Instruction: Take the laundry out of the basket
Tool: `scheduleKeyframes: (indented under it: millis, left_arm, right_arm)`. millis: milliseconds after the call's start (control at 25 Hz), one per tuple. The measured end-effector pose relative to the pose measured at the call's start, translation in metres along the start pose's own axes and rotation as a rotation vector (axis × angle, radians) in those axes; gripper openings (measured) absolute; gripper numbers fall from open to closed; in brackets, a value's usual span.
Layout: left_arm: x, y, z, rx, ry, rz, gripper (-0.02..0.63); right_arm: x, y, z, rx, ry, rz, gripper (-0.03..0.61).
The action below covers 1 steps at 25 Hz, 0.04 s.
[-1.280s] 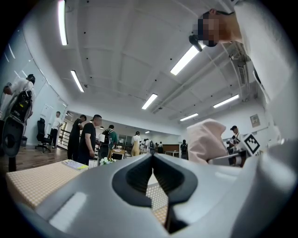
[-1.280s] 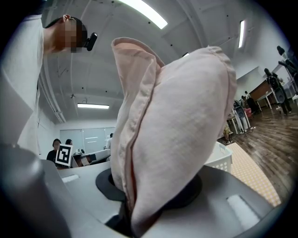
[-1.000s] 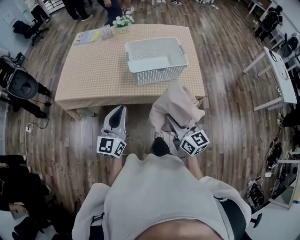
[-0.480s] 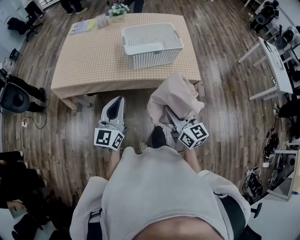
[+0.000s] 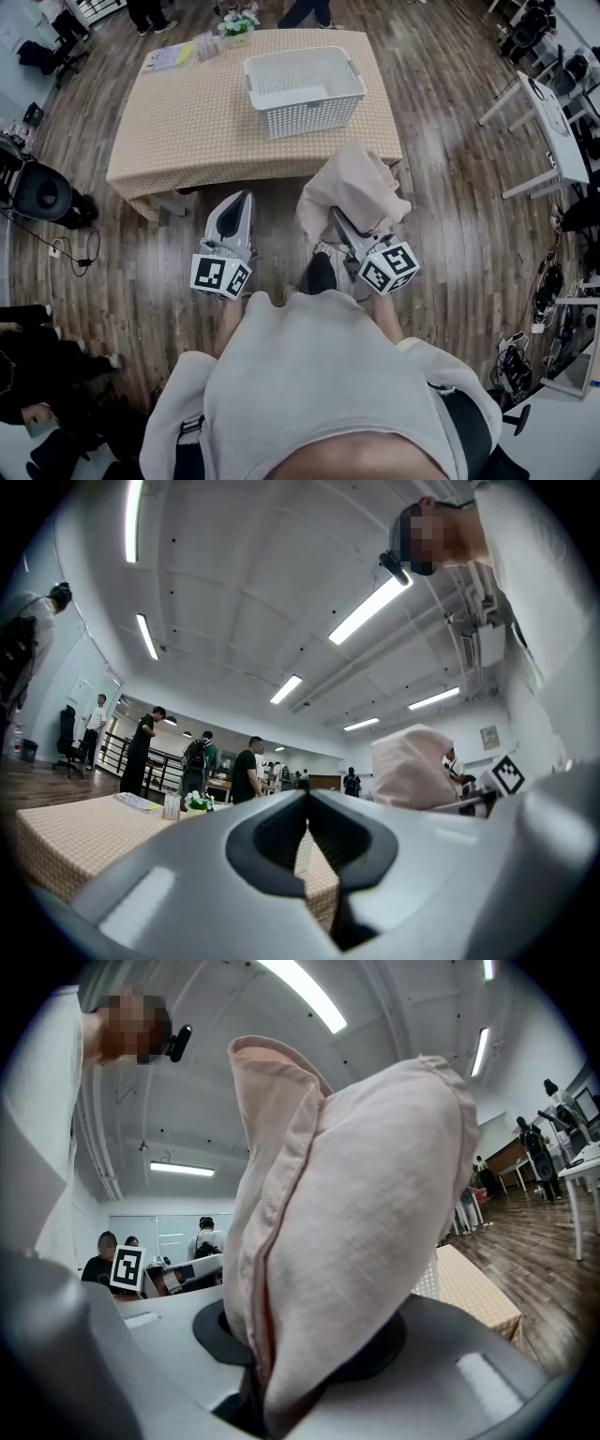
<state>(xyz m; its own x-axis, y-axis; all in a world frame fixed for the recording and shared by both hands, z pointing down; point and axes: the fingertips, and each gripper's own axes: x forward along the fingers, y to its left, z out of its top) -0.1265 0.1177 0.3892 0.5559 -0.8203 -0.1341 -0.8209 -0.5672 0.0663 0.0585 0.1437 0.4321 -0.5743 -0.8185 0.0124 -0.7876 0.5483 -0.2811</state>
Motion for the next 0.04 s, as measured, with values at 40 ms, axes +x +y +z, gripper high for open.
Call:
scheduleKeyframes:
  millis: [40]
  left_arm:
    - [-0.0002,-0.0006,-0.0018,0.004,0.001,-0.003,0.006]
  right_arm:
    - [-0.0009,-0.0003,-0.0003,0.001,0.000,-0.001,0.150]
